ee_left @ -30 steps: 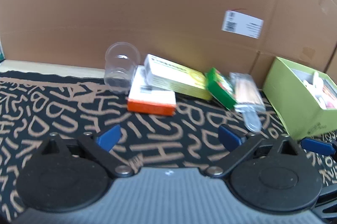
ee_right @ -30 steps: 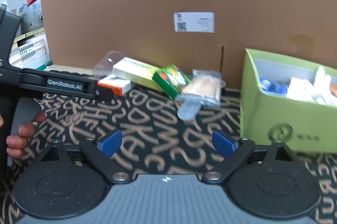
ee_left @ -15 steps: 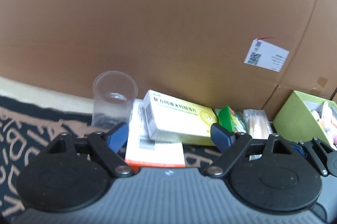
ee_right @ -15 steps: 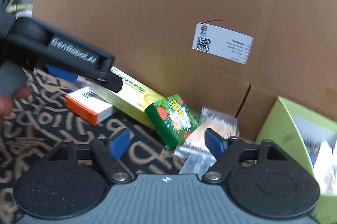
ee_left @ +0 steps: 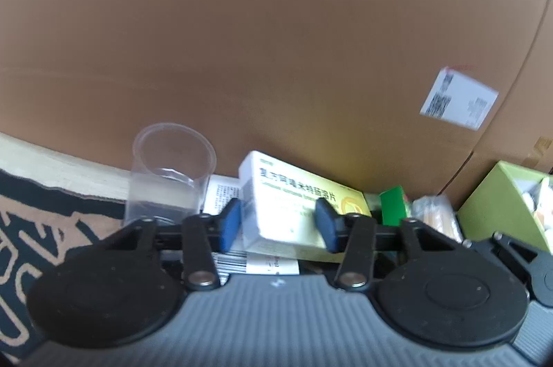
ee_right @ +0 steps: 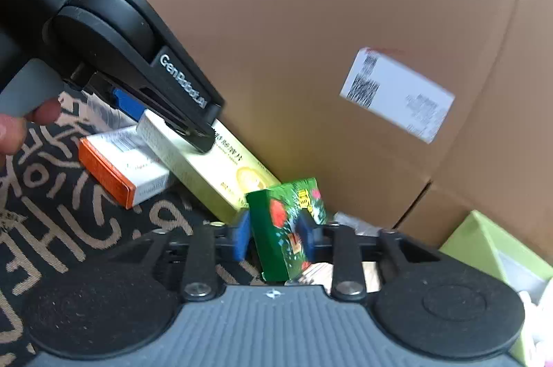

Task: Organize objects
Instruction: 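Grasp the white-and-yellow medicine box with the left tool while the right tool grasps the green box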

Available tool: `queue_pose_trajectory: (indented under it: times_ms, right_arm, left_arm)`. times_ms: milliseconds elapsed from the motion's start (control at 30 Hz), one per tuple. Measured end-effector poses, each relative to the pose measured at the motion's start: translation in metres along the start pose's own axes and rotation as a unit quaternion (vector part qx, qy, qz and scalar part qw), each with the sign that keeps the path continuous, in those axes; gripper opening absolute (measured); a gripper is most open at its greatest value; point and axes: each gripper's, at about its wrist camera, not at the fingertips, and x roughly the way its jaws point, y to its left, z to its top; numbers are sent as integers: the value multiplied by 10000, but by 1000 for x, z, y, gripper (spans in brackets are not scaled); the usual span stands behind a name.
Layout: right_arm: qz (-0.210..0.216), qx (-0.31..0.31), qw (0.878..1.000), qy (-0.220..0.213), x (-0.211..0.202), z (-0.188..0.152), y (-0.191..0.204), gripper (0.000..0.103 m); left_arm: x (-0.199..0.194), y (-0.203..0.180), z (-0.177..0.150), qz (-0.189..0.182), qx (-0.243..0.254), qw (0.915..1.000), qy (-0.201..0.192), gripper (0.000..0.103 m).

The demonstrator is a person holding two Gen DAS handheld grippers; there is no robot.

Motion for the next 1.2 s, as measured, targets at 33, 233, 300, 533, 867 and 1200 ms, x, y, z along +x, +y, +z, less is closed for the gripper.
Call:
queue_pose_trajectory:
  times_ms: [33, 233, 300, 533, 867, 1200]
  right_arm:
    - [46, 77, 10000, -9, -4, 1, -3, 26]
    - [236, 679, 9974, -105, -44, -1, -23, 22]
    - [411, 831, 9956, -168, -66, -6, -30, 22]
    - [756, 853, 9927, -398, -159, -35, -44, 22]
    - [659, 1617, 9846, -22, -208, -97, -44, 26]
    - [611, 2160, 9745, 29, -205, -111, -55, 31]
  left_arm:
    - [-5, 1, 0, -45, -54, 10000, -16, 38]
    - [-45, -16, -17, -147, 132, 9996, -216, 27]
    - [-60, -22, -28, -282, 226, 9992, -191, 24]
    - [-105, -38, -88, -807, 682, 9939, 305, 19]
    - [-139, -44, -114, -655, 841, 9940, 250, 65]
    - [-99, -67, -80, -63, 987, 9950, -124, 78]
